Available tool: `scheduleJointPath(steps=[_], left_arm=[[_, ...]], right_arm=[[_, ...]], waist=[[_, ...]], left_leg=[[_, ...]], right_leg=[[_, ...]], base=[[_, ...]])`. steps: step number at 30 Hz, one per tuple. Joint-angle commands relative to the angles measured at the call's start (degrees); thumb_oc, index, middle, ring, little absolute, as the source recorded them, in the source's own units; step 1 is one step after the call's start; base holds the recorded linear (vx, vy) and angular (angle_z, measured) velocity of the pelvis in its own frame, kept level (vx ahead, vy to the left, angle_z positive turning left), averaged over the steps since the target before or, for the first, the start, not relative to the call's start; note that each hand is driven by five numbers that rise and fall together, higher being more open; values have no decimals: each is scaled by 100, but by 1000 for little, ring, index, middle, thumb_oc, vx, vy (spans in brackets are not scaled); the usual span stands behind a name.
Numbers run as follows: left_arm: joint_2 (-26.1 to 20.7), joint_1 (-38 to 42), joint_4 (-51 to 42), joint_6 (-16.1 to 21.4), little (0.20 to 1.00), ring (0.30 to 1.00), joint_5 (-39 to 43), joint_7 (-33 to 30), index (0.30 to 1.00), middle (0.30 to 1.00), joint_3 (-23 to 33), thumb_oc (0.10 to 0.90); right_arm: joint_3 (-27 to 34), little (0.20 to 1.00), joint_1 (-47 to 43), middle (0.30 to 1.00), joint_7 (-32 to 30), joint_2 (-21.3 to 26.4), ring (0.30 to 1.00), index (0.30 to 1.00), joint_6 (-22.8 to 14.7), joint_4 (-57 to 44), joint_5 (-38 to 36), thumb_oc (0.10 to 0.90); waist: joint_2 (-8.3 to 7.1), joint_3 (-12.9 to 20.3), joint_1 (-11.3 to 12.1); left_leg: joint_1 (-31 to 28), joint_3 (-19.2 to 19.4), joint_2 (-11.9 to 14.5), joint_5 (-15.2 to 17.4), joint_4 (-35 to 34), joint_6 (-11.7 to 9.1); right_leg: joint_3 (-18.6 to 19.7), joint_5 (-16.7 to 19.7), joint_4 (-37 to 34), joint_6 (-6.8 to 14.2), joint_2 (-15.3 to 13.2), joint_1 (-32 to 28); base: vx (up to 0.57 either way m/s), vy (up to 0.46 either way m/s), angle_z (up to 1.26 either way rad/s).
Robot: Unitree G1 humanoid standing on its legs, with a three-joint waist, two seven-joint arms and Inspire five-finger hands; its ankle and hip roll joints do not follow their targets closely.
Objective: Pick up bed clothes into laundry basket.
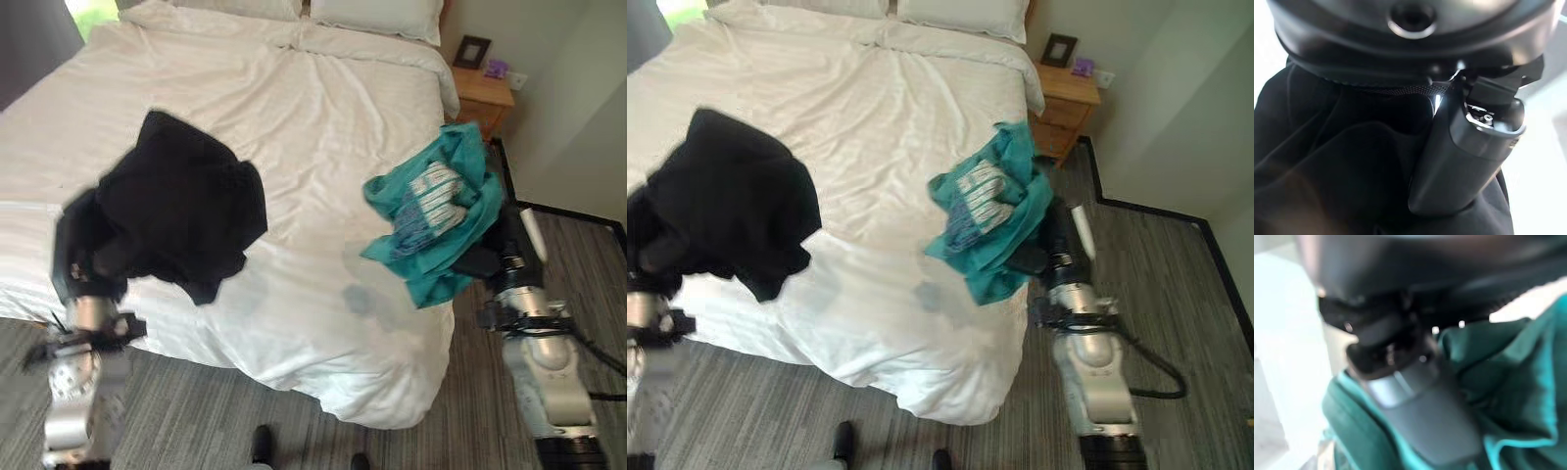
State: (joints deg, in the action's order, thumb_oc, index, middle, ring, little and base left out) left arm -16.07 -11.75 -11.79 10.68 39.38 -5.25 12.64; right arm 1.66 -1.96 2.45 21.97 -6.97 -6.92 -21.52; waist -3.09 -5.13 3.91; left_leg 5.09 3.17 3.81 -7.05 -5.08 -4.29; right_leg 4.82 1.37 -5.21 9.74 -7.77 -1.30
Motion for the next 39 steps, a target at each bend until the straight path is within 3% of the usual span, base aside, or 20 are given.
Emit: scheduleJointPath(steps=[1,9,13,14,15,17,18,21,23,24,25,27,28,30,31,33,34,35,38,39], left_arm=[[-126,34,-284,210,300,300,371,420,300,300,-309,400],[-134,-229,-262,47,300,300,144,827,300,300,-688,400],[-541,-80,-237,77,300,300,-361,970,300,300,-857,400],[-544,-71,-231,81,300,300,-361,971,300,300,-857,400],[-689,65,-207,91,300,300,-331,1053,300,300,-1061,400],[-881,343,-37,18,300,300,-231,1248,300,300,-1717,400],[-940,715,113,-134,300,300,-47,1418,300,300,-2390,400],[-874,999,301,-226,300,300,8,1499,300,300,-2795,400],[-707,1161,455,-244,300,300,7,1398,300,300,-3015,400],[-707,1163,457,-243,300,300,7,1399,300,300,-3016,400],[-663,1154,513,-241,300,300,-8,1304,300,300,-3008,400],[-653,1208,581,-196,300,300,-21,1213,300,300,-3035,400],[-606,1228,656,-206,300,300,-49,1203,300,300,-3025,400],[-532,1185,788,-220,300,300,-57,1216,300,300,-3022,400],[-392,1197,1014,-217,300,300,18,1153,300,300,-3019,400],[-295,1203,933,-116,300,300,-52,1076,300,300,-2860,400],[-291,1205,930,-118,300,300,-53,1075,300,300,-2856,400],[-282,925,700,-111,300,300,-77,1154,300,300,-2516,400],[-297,797,560,-85,300,300,-45,1197,300,300,-2276,400],[-281,664,400,-95,300,300,-64,1200,300,300,-2099,400]], right_arm=[[154,300,20,300,72,-74,300,300,-441,-249,-244,400],[351,300,720,300,169,-101,300,300,-426,-194,-21,400],[1094,300,1386,300,-118,-291,300,300,-565,-74,156,400],[1097,300,1383,300,-118,-296,300,300,-563,-77,157,400],[1161,300,1399,300,-176,-284,300,300,-594,-20,235,400],[1116,300,1460,300,-273,-340,300,300,-638,-6,254,400],[894,300,1444,300,-347,-288,300,300,-606,17,325,400],[764,300,1373,300,-471,-211,300,300,-566,108,474,400],[641,300,1138,300,-716,-222,300,300,-524,165,634,400],[643,300,1137,300,-716,-223,300,300,-523,165,634,400],[511,300,877,300,-818,-192,300,300,-540,159,704,400],[331,300,668,300,-839,-130,300,300,-569,52,772,400],[288,300,634,300,-804,-127,300,300,-549,90,733,400],[242,300,675,300,-778,-107,300,300,-528,122,743,400],[189,300,780,300,-788,-58,300,300,-537,133,745,400],[130,300,687,300,-695,121,300,300,-597,213,720,400],[128,300,679,300,-694,126,300,300,-601,220,718,400],[78,300,593,300,-603,269,300,300,-626,510,684,400],[43,300,651,300,-371,333,300,300,-586,544,567,400],[51,300,601,300,-277,443,300,300,-534,691,542,400]], waist=[[42,959,15],[62,991,-137],[138,657,-669],[131,669,-649],[119,464,-852],[197,230,-1149],[331,121,-1101],[403,130,-1019],[366,284,-843],[364,280,-840],[300,396,-661],[210,388,-570],[228,378,-525],[211,354,-546],[163,255,-545],[160,20,-256],[177,16,-273],[79,-43,-47],[-84,59,-75],[-114,150,-32]], left_leg=[[3,-196,-124,626,111,264],[-19,-153,-131,619,115,289],[51,257,-222,720,147,380],[81,277,-218,702,153,377],[239,609,-210,690,161,389],[417,992,-182,621,238,406],[477,1311,-101,503,249,450],[472,1602,3,436,247,476],[478,2040,85,444,277,432],[474,2043,84,446,277,433],[656,2467,270,349,453,341],[857,2859,649,167,670,157],[979,2954,906,-31,786,-24],[1033,2886,1034,-154,806,-104],[1091,2490,1134,-367,727,-242],[991,595,641,-60,657,-300],[1007,571,651,-62,667,-301],[606,-819,293,377,875,-266],[426,-1056,240,635,1131,-230],[273,-1479,22,772,1105,-117]], right_leg=[[-11,-183,123,107,-109,229],[43,-135,111,132,-121,263],[421,313,200,348,-170,916],[446,337,201,346,-164,954],[675,684,149,485,-73,1465],[754,716,194,526,112,1915],[181,157,1056,286,-160,1624],[-174,-245,1635,113,-393,1283],[-600,-400,2075,109,-982,603],[-597,-400,2074,110,-984,600],[-1036,-292,1869,233,-1231,260],[-1433,-238,1555,384,-1308,224],[-1599,-659,1294,402,-1124,135],[-1518,-829,1121,315,-938,38],[-1255,-1088,1074,71,-525,112],[-979,-996,1170,-63,-166,402],[-998,-986,1165,-68,-152,398],[-534,-867,1201,-155,209,555],[2,-610,986,-194,410,662],[475,-490,892,-196,665,691]], base=[[-34,-7,3],[-27,17,1],[-156,110,-35],[-328,101,-114],[-439,146,-119],[-530,198,-223],[-360,128,-221],[-356,74,-145],[-303,-22,-127],[-384,-194,-199],[-360,-270,-199],[-445,-394,-151],[-349,-412,-161],[-224,-355,-128],[-330,-403,-37],[-341,-404,-35],[-176,-467,-126],[-95,-320,-182],[-56,-343,-218],[60,-212,-129]])
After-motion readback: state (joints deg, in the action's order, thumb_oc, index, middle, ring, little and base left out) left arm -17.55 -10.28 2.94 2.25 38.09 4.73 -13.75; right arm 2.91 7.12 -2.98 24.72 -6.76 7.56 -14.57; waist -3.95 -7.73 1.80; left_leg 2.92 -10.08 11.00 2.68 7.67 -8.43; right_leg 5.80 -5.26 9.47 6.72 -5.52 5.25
